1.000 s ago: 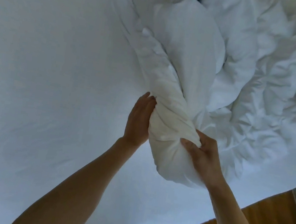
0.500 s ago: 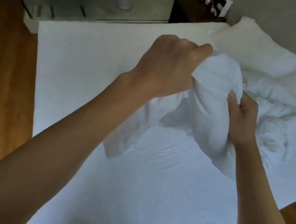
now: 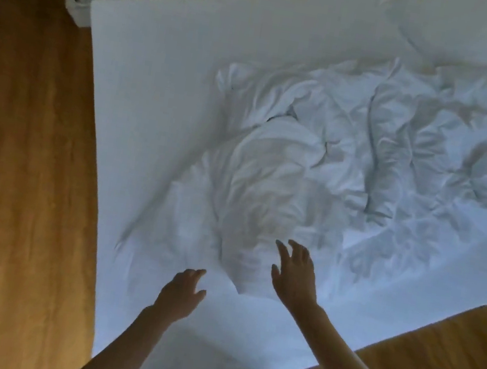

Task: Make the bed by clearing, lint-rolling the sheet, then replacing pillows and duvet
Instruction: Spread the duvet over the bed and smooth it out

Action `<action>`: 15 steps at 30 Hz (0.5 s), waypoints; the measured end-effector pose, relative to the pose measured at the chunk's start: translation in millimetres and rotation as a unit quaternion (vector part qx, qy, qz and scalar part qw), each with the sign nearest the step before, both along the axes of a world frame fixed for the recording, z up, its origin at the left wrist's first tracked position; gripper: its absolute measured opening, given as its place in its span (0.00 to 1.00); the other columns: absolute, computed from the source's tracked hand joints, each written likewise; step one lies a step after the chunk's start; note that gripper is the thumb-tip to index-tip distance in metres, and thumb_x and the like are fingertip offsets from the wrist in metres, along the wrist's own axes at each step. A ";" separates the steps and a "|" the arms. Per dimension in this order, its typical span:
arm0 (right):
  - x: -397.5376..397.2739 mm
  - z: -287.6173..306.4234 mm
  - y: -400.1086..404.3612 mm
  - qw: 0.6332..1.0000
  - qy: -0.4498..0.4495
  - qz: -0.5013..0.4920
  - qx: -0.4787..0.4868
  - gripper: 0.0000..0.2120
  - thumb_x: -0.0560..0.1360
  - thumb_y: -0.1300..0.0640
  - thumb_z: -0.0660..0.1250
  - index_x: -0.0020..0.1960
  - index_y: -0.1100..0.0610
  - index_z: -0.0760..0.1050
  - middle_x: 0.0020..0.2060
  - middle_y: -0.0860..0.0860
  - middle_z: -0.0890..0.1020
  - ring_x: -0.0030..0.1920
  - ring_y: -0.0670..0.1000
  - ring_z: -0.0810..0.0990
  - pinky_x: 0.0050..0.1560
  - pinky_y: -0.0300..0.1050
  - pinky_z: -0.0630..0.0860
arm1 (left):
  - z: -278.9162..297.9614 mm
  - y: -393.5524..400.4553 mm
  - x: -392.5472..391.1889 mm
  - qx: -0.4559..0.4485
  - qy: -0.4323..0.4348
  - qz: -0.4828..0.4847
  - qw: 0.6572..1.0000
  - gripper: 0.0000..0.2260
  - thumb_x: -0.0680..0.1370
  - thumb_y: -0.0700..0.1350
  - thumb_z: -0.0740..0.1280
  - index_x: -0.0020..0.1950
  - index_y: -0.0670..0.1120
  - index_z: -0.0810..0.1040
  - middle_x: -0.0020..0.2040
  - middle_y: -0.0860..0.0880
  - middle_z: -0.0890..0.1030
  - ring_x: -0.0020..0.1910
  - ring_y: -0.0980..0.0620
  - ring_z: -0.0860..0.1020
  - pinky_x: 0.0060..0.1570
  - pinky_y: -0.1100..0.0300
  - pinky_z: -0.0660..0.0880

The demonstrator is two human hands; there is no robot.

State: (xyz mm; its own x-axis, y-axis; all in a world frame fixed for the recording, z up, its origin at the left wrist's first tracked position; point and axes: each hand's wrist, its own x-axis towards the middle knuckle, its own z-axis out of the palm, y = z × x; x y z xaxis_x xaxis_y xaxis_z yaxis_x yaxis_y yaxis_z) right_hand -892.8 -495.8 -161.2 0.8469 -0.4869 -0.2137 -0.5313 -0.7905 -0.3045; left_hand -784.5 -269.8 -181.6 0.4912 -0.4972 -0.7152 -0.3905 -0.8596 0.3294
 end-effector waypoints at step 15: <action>99.9 -253.6 162.6 0.947 0.126 0.258 -0.146 0.23 0.53 0.59 0.77 0.49 0.59 0.81 0.40 0.56 0.81 0.39 0.56 0.79 0.45 0.47 0.79 | -205.2 107.4 82.5 -0.077 -0.261 -0.164 0.948 0.39 0.52 0.31 0.77 0.62 0.46 0.75 0.43 0.40 0.79 0.36 0.39 0.78 0.32 0.53 0.78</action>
